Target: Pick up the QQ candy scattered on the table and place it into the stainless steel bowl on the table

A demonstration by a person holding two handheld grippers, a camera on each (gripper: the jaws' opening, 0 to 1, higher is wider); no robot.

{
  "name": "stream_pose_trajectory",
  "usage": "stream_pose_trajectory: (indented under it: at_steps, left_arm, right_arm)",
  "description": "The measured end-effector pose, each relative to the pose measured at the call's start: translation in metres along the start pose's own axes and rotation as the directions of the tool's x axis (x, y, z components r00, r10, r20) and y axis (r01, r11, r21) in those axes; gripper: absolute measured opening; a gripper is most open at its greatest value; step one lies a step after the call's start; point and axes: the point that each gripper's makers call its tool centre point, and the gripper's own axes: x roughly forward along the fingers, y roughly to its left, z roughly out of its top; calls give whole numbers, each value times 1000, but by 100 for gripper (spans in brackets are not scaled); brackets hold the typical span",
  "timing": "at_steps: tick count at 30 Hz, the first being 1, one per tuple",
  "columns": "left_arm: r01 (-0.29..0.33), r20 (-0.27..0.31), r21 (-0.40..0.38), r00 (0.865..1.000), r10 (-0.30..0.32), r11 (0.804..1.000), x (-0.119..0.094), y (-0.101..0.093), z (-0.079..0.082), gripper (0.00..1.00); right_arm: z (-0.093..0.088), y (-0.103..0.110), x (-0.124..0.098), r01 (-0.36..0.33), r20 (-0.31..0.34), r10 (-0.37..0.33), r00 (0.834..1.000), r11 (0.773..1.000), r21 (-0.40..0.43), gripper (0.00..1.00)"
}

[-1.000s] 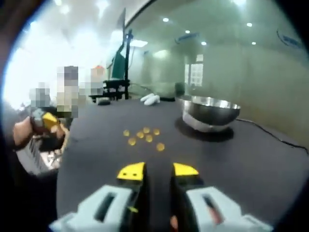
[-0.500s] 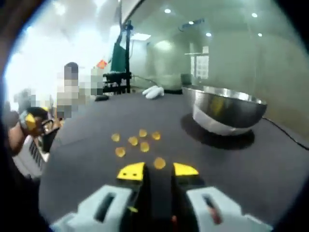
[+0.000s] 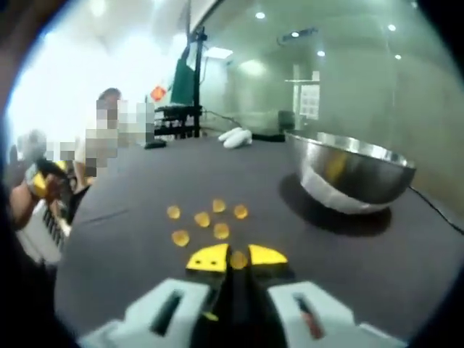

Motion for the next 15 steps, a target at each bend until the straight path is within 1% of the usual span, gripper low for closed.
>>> stream_pose_trajectory:
  at_steps: [2,6,12,13,14,15]
  left_arm:
    - [9,2,-5,1000,-9,1000,0,-2,1,23]
    - [13,6,-6,1000,-13,1000,1,-2,3,23]
    - [20,19,-6,1000,-20,1000,4,-3,8,23]
    - [21,19,-5,1000,-21,1000,5,-3,8,23]
    - [21,18,-5,1000,-21,1000,5,-3,8,23]
    - [22,18,-5,1000,-22,1000,5,-4,7,23]
  right_arm:
    - [0,1,0,-1,2,1,1000,1000,5,10]
    - [0,-2,1,-13,3,13,1000,999,41,10]
    - [2,1,-4,-5,-6,5,1000,999,43,10]
    - [5,3,-6,-8,10,8,1000,998,56,10]
    - [8,-1,-9,-5,28,3,1000,998,65,10]
    - [9,-4,-11,7,33,-9,999,998,61,10]
